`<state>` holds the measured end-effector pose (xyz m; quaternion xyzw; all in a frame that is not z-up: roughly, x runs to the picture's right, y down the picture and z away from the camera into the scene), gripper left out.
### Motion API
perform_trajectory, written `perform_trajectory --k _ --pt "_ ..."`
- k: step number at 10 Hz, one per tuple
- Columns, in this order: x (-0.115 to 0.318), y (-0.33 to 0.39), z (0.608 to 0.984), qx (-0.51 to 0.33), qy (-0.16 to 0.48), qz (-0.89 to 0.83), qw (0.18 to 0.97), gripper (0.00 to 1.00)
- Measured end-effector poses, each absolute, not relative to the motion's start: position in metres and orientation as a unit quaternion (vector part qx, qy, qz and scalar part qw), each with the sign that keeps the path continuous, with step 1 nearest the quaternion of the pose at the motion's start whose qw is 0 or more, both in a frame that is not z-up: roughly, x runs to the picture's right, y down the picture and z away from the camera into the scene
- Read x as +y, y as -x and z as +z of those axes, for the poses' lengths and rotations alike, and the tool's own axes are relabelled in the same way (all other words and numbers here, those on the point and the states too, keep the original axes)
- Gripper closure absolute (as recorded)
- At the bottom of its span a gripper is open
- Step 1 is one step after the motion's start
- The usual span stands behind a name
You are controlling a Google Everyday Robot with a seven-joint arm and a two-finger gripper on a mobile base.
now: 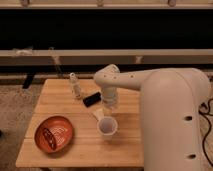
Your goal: Knock the bottle over
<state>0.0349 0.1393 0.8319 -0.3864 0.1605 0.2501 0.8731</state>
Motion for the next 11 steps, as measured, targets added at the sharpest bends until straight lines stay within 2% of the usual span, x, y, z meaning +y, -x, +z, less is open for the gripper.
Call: perform_trajectory --k 6,11 --pt "0.081 0.006 0.881 0.107 0.325 0.226 0.912 0.37" --pt "0.046 0.068 0.902 0.055 0.299 0.188 0.934 0.37"
